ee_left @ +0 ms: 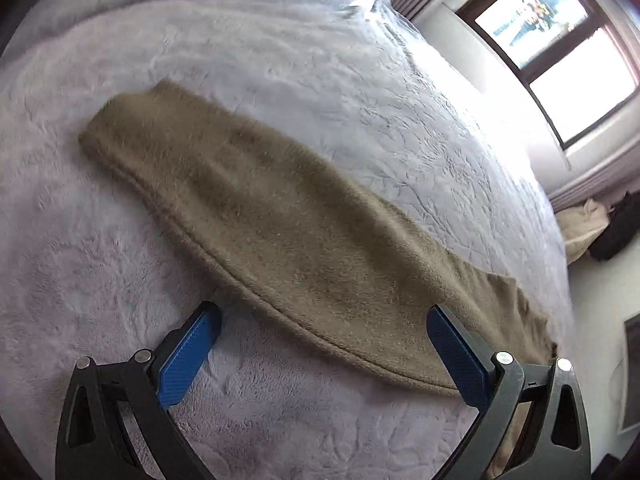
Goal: Fold small clothes
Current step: 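Move the left gripper to the sleeve cuff and grasp it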
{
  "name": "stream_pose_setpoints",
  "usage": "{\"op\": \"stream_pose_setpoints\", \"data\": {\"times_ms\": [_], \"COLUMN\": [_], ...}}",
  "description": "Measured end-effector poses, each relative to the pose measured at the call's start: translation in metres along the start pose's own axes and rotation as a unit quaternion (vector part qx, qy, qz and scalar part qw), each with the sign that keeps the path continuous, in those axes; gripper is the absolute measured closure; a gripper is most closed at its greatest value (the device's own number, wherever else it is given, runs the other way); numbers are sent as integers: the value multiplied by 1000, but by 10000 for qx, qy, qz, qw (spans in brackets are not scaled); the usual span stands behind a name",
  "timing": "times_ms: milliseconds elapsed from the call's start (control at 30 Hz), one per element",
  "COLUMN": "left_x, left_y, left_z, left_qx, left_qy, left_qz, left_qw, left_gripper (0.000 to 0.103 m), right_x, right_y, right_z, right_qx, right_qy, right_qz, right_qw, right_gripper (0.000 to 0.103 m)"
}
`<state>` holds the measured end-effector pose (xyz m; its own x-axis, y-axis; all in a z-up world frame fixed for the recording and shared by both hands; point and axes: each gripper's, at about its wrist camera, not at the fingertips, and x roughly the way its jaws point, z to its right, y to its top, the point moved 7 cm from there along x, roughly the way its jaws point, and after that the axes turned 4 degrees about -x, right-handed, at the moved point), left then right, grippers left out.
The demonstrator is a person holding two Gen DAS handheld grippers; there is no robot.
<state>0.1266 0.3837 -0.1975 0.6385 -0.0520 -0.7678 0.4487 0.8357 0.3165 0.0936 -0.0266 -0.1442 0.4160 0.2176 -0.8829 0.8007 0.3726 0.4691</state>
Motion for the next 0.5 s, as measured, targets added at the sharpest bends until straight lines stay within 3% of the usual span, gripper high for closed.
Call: {"op": "stream_pose_setpoints", "data": {"times_ms": [67,233,300,367,400,433,500], "left_x": [1,21,23,24,25,25,19], "left_y": [5,12,14,15,15,15,13], "left_z": [-1,26,33,34,35,36,40], "left_qx": [-102,88,111,179,213,237,249], "left_qy": [-232,-390,-319,-211,-159,-142,-220], "left_qz": [116,34,127,114,108,120,226], "left_qw": [9996,9992,9993,9996,9996,9995,9992], "left_gripper": [0,1,21,77,90,97,97], "right_x": [2,4,3,1,-1,-3,-6], "right_y": [-2,-4,-4,-5,-5,-6,-6], "right_z": [0,-4,-7,-9,-9,-9,-7], "right_qx": [46,60,60,51,52,57,76], "right_qy": [16,67,117,166,224,287,379], "right_qz": [-30,-67,-59,-31,-8,15,53], "right_qw": [10000,9999,9999,9998,9997,9996,9992], "right_gripper": [0,0,0,0,0,0,1]}}
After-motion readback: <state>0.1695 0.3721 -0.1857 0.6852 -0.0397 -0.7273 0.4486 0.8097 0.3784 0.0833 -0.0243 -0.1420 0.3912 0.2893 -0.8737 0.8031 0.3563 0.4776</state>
